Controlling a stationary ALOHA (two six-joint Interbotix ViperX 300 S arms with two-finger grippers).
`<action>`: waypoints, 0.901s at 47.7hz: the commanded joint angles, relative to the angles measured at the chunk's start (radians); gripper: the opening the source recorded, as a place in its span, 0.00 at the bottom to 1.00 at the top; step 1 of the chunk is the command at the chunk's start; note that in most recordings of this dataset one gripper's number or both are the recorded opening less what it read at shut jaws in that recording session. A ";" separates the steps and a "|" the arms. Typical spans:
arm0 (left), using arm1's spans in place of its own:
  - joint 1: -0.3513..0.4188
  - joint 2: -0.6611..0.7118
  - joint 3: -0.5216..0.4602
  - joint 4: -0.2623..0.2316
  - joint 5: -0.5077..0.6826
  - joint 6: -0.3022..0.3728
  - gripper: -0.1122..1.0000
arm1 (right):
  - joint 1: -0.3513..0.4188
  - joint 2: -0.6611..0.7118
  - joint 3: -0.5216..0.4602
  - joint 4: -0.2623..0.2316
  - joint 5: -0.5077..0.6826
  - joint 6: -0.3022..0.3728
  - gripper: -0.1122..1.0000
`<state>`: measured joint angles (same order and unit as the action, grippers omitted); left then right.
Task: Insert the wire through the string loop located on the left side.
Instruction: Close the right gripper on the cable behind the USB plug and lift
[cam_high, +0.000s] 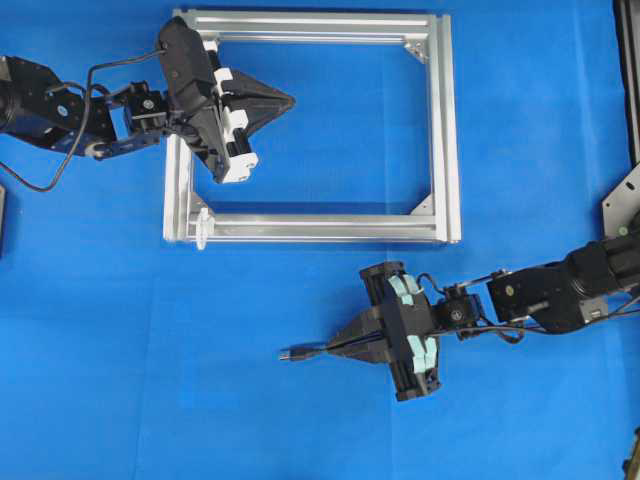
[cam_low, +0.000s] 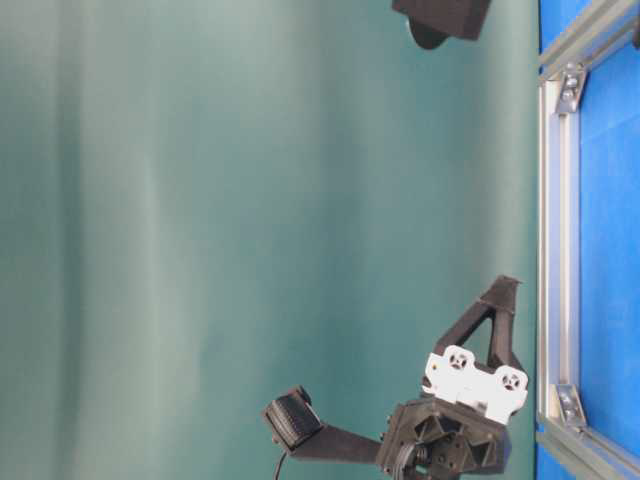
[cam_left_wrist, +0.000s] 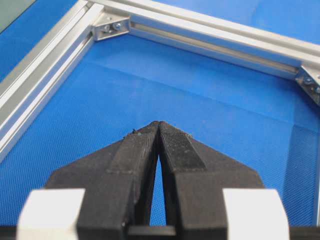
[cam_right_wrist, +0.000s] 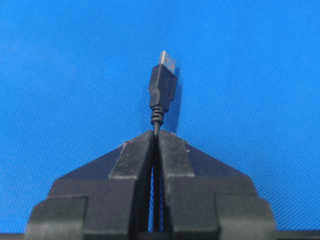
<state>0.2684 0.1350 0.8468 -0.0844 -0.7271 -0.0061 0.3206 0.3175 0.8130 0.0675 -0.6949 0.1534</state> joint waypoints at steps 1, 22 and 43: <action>0.000 -0.026 -0.006 0.003 -0.005 0.000 0.10 | 0.005 -0.025 -0.012 0.000 -0.008 0.002 0.10; 0.002 -0.026 -0.006 0.003 -0.005 -0.003 0.10 | -0.003 -0.247 -0.008 0.000 0.129 -0.003 0.10; 0.000 -0.026 -0.006 0.003 0.002 -0.006 0.10 | -0.009 -0.278 -0.005 0.000 0.150 -0.003 0.10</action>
<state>0.2684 0.1350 0.8483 -0.0844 -0.7240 -0.0107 0.3129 0.0644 0.8176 0.0675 -0.5400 0.1519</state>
